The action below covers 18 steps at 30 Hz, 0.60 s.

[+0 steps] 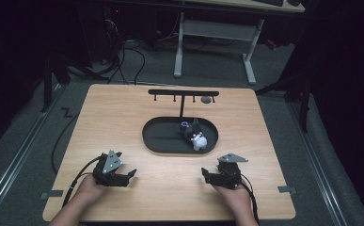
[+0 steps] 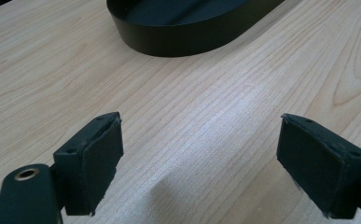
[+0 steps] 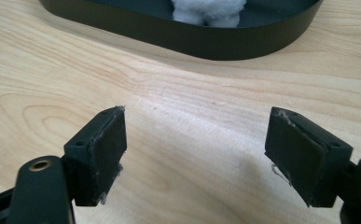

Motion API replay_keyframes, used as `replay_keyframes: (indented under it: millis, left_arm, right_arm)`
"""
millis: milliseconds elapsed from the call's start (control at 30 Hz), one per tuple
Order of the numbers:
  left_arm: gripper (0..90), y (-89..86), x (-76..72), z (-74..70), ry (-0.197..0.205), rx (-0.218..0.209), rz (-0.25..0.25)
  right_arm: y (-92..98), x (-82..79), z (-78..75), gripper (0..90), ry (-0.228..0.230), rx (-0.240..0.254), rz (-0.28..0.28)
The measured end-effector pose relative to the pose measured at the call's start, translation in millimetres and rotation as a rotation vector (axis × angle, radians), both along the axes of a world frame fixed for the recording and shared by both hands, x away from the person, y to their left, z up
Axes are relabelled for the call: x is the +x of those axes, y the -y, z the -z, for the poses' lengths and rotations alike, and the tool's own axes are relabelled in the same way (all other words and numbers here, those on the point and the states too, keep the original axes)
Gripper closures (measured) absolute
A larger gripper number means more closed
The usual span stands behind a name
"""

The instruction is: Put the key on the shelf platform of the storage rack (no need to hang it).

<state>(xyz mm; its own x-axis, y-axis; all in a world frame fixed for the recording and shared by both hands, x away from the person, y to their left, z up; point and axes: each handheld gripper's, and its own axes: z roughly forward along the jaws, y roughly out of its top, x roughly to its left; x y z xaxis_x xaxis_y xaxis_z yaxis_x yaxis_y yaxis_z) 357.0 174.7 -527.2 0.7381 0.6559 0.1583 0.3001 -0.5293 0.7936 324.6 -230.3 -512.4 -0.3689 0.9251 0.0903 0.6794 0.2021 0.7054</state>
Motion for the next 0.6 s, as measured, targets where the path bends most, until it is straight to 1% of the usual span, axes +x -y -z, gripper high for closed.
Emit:
replay_keyframes:
  millis: [33, 67, 133, 200, 233, 267, 300, 333, 367, 400, 433, 533, 600]
  left_arm:
    - [15.4, 0.1, -0.1, 0.1, 0.001, -0.001, 0.0]
    - [15.3, 0.0, 0.0, 0.0, 0.0, -0.001, 0.001]
    - [15.4, -0.3, -0.1, -0.1, -0.002, -0.006, 0.005]
    - [15.4, -0.3, -0.2, -0.1, -0.001, -0.006, 0.006]
    - [15.3, 0.0, -0.4, 0.0, 0.0, -0.008, 0.005]
    - [15.3, 0.1, -0.4, 0.0, 0.001, -0.008, 0.005]
    - [15.3, 0.1, -0.5, 0.0, 0.002, -0.007, 0.005]
    - [15.3, 0.1, -0.5, 0.0, 0.002, -0.008, 0.006]
    - [15.3, -0.1, -0.4, -0.1, 0.0, -0.009, 0.007]
    - [15.4, -0.4, -0.2, -0.3, -0.002, -0.008, 0.008]
    - [15.3, -0.4, 0.0, -0.3, -0.002, -0.007, 0.006]
    - [15.4, -0.5, 0.4, -0.2, -0.003, -0.01, 0.002]
    - [15.3, -0.6, 0.4, -0.2, -0.004, -0.012, 0.002]
  right_arm:
    - [0.3, -3.3, 0.4, 20.4, 0.008, 0.004, -0.003]
    - [0.5, -5.7, 0.6, 20.2, 0.018, -0.002, -0.012]
    - [0.0, -11.5, 0.6, 19.7, 0.023, -0.008, -0.024]
    - [-0.1, -18.2, 1.3, 18.8, 0.042, -0.007, -0.031]
    - [0.4, -21.0, 1.8, 18.6, 0.054, -0.005, -0.031]
    - [1.9, -25.8, 3.4, 18.7, 0.084, -0.004, -0.031]
    - [2.9, -28.6, 4.8, 18.7, 0.101, -0.002, -0.029]
    - [4.0, -31.4, 6.9, 18.7, 0.105, 0.012, -0.033]
    - [4.4, -32.0, 7.4, 18.6, 0.093, 0.014, -0.046]
    - [4.6, -32.8, 7.8, 18.6, 0.09, 0.001, -0.053]
    - [5.0, -33.4, 8.4, 18.6, 0.1, -0.012, -0.051]
    - [5.5, -33.1, 9.4, 18.6, 0.1, -0.005, -0.045]
    - [5.6, -32.6, 10.5, 18.6, 0.1, -0.016, -0.046]
